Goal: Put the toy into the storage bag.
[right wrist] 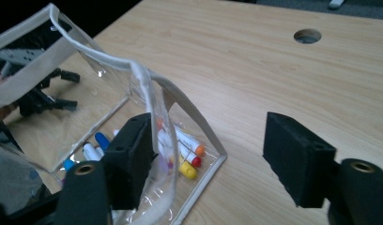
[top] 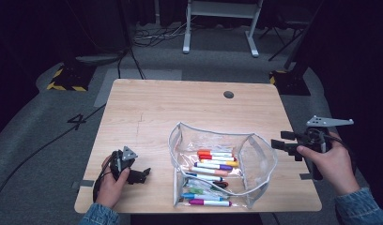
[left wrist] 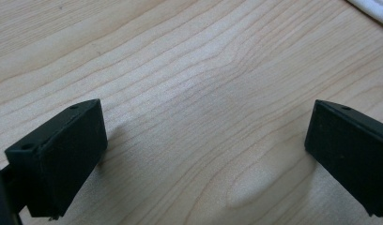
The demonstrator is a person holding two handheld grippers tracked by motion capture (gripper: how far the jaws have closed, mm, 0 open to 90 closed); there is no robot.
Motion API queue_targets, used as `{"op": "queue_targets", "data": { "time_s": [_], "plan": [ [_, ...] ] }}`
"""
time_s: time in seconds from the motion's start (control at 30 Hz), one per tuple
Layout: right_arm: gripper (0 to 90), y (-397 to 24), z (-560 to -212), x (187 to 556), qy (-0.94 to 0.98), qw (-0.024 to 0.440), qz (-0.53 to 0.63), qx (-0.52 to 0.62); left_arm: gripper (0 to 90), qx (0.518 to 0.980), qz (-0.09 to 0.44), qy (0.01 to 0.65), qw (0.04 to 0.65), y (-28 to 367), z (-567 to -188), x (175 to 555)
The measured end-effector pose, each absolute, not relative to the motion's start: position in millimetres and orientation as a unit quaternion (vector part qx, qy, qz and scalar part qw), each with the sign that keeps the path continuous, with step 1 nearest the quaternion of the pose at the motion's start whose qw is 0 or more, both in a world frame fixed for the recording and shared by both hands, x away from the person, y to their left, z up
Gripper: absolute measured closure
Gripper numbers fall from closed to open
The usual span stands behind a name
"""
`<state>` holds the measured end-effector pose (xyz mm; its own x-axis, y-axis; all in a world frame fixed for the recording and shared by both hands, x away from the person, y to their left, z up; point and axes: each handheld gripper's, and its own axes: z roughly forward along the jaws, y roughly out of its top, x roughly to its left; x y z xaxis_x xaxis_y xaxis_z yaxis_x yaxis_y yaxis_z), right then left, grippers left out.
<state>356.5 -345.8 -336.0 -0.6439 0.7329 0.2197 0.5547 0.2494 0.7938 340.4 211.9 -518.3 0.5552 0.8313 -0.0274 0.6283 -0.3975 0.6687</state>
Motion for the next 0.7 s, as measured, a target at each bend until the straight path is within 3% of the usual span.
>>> {"op": "queue_targets", "data": {
  "time_s": [0.23, 0.7],
  "plan": [
    [36.4, -379, -355, 349, 0.779, 0.133, 0.425, 0.441, 0.0, 0.822, 0.153, 0.446, 0.32, 212, -518, 339],
    [33.5, -411, -448, 350, 0.78, 0.116, 0.358, 0.5, 0.0, 0.822, 0.152, 0.447, 0.319, 213, -518, 339]
  ]
}}
